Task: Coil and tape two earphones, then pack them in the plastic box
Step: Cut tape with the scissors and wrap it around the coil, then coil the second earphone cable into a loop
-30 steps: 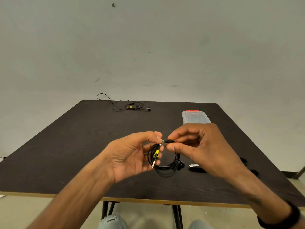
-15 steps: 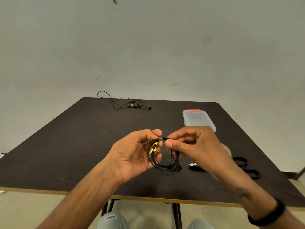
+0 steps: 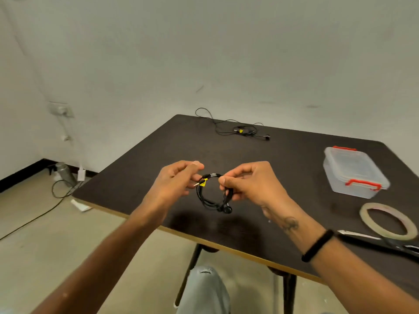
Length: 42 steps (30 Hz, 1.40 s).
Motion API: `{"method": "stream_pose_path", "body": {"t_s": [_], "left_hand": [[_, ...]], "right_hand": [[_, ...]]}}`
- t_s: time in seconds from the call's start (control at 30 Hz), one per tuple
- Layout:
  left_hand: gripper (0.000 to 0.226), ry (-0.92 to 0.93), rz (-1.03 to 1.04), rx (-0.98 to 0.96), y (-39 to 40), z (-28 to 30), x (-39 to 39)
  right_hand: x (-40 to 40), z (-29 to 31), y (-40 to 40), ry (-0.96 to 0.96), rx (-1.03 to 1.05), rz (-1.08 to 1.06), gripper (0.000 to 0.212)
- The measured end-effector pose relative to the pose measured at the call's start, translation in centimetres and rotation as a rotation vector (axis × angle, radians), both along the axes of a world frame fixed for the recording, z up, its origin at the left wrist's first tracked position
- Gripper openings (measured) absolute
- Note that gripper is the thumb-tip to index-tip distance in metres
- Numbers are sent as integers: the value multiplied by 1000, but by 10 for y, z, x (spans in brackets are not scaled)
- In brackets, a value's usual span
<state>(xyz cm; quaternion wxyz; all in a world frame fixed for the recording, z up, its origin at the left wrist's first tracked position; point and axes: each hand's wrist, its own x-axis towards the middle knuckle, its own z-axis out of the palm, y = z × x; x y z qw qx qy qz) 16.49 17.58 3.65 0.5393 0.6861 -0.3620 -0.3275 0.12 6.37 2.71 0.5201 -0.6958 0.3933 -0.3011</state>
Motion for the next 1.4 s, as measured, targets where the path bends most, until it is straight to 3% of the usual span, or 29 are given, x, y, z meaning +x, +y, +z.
{"method": "stream_pose_path", "body": {"t_s": [0.27, 0.5, 0.67, 0.77, 0.9, 1.0, 1.23, 1.4], "left_hand": [[20, -351, 63, 136, 0, -39, 64], [20, -458, 96, 139, -17, -48, 82], [18, -609, 140, 33, -41, -45, 64], [17, -720, 66, -113, -70, -44, 33], [16, -675, -78, -153, -120, -54, -22], [24, -552, -42, -98, -156, -73, -48], [23, -753, 73, 13, -233, -78, -51], [32, -808, 132, 74, -283, -78, -25]], "right_hand": [[78, -28, -10, 173, -15, 61, 13], [76, -33, -29, 263, -155, 3, 23], [57, -37, -53, 192, -149, -78, 19], [45, -40, -66, 188, -169, -125, 15], [19, -44, -92, 238, -289, -199, 10], [0, -49, -114, 213, -305, -288, 10], [-2, -56, -172, 88, -202, -439, 6], [23, -67, -219, 164, -363, -470, 8]]}}
